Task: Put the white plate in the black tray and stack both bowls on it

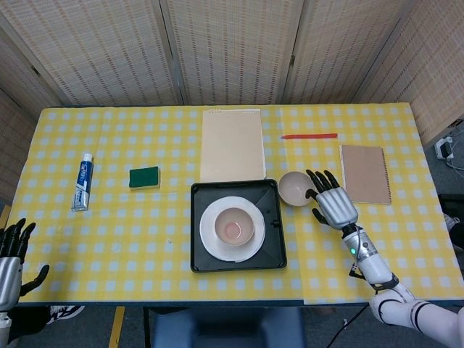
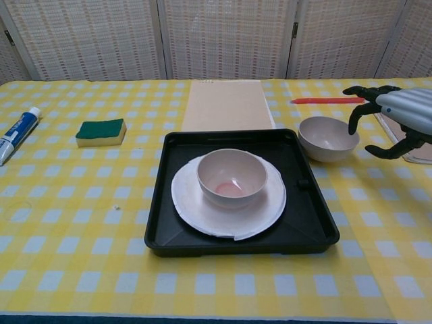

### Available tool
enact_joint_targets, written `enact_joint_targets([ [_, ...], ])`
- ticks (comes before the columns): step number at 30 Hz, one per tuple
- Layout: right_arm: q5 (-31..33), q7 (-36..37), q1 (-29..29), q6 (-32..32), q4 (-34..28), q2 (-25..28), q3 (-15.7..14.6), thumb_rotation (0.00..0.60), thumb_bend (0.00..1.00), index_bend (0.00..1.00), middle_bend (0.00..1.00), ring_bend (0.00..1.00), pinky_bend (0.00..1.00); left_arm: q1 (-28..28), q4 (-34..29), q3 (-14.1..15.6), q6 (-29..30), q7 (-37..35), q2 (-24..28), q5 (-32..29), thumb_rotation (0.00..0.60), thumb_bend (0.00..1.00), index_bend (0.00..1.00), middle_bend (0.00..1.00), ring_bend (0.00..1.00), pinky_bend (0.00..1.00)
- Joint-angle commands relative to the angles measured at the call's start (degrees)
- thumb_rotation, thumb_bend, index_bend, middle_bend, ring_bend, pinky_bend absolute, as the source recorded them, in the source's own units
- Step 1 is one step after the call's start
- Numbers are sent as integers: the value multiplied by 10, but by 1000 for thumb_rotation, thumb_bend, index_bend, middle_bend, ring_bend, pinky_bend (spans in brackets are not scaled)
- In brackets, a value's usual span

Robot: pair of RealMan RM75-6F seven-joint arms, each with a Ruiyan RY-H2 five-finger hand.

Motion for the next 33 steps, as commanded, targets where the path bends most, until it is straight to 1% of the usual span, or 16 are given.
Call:
enact_joint_targets([
  [1, 5, 14, 2, -6, 15, -11, 2, 600, 428, 420, 0, 0, 0, 0, -2, 0, -5, 2, 1, -4, 600, 314, 59, 40, 0, 0],
  [4, 3, 23, 5, -11, 22, -17, 1, 600, 429, 422, 0, 0, 0, -1, -9, 0, -15, 7, 5, -14, 600, 313, 53, 39, 0, 0],
  [8, 3, 27, 9, -20, 37, -29, -3, 600, 429, 430, 0, 0, 0, -1, -11, -5, -13, 21, 4, -22, 600, 313, 48, 38, 0, 0],
  [19, 7, 44, 32, -53, 106, -80, 2, 600, 429, 474, 0, 0, 0, -3, -7, -10, -21, 26, 1, -35, 600, 314, 44, 38, 0, 0],
  [20, 7, 47, 35, -54, 114, -87, 3, 600, 429, 485, 0, 0, 0, -4, -7, -10, -22, 27, 1, -36, 600, 313, 44, 38, 0, 0],
  [25, 2, 55, 41, -46, 138, -110, 6, 600, 432, 599, 0, 0, 0, -5, -6, -12, -27, 27, 2, -43, 600, 314, 49, 38, 0, 0],
  [33, -8, 68, 40, -19, 153, -120, 7, 600, 433, 664, 0, 0, 0, -5, -6, -10, -29, 25, 3, -41, 600, 313, 49, 37, 0, 0],
])
